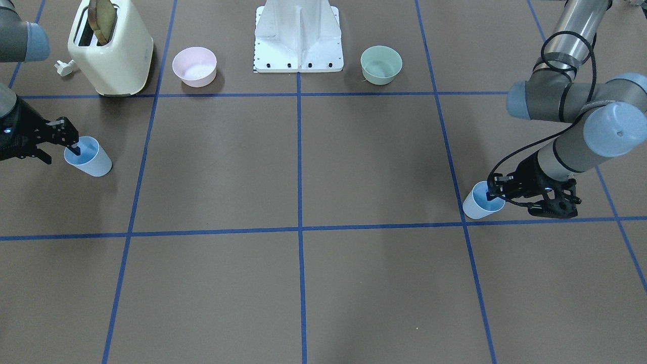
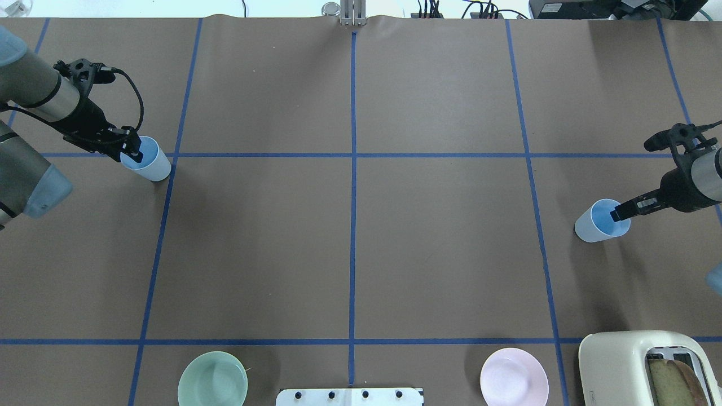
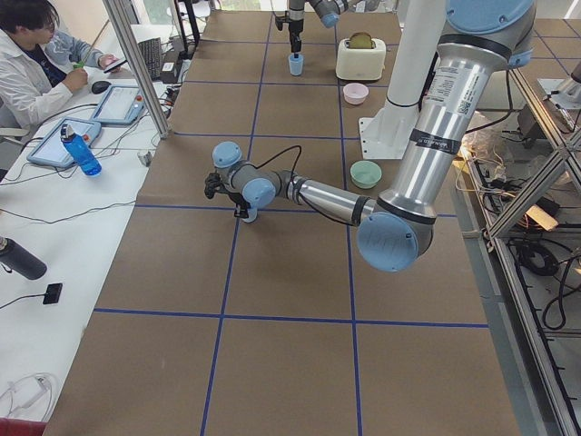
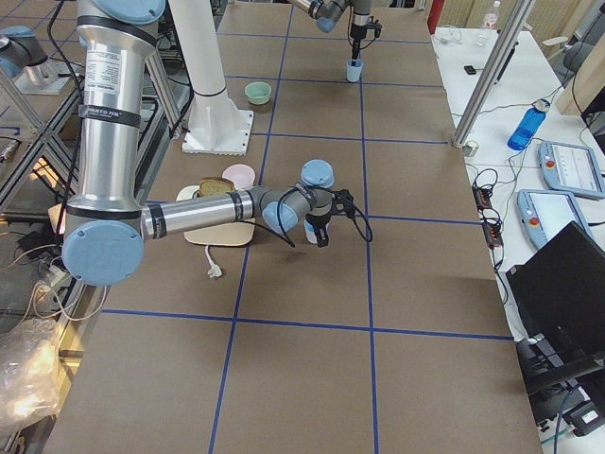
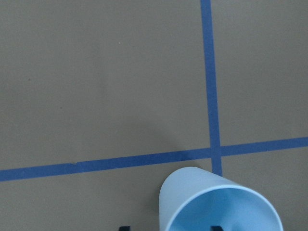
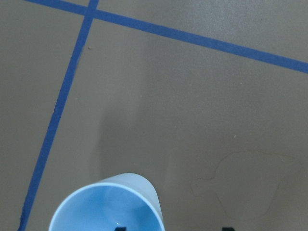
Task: Stack blue cups with both arms
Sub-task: 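Close the right gripper on its cup rim while the left gripper holds its cup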
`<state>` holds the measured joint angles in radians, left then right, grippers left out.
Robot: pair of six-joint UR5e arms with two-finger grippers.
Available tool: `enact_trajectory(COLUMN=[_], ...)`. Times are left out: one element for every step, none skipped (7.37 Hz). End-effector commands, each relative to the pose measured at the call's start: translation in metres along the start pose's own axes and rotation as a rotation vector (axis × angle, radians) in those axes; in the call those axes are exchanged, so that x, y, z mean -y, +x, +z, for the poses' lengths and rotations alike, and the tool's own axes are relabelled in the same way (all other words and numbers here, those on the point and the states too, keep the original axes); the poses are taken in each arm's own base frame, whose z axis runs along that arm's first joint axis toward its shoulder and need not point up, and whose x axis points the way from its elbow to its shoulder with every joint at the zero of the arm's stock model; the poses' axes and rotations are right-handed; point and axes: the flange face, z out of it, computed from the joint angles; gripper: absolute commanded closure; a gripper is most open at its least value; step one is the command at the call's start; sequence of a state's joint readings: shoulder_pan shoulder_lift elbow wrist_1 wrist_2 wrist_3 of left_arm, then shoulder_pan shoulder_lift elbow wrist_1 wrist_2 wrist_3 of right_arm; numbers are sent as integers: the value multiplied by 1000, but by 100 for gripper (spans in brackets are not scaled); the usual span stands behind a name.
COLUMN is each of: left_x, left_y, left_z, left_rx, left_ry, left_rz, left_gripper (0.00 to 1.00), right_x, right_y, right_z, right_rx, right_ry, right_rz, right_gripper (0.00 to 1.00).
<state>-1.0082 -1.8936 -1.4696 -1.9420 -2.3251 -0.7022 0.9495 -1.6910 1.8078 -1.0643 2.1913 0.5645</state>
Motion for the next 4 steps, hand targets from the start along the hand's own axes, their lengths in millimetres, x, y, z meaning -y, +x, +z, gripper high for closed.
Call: enact_trajectory(left_x=[0,-1,-1,-1], left_y=[0,2,2,4], left_z=[0,-1,-2,-3], left_rx=[-2,-3,-5,-8], left_ry=[-1,1,1,1], left_rz=[-1,-1,-3,-1], left_gripper=[69,80,98,100], right_x=[-5,-5,-5,-6], right_y=[-1,-3,-2,-2], right_z=[6,7,8,9], right_rx=[-10,-9,-10,-11], right_ry=[-9,-12,-13,-17], right_rz=[-7,-9,-12,-10], right_gripper=[44,62,78,84])
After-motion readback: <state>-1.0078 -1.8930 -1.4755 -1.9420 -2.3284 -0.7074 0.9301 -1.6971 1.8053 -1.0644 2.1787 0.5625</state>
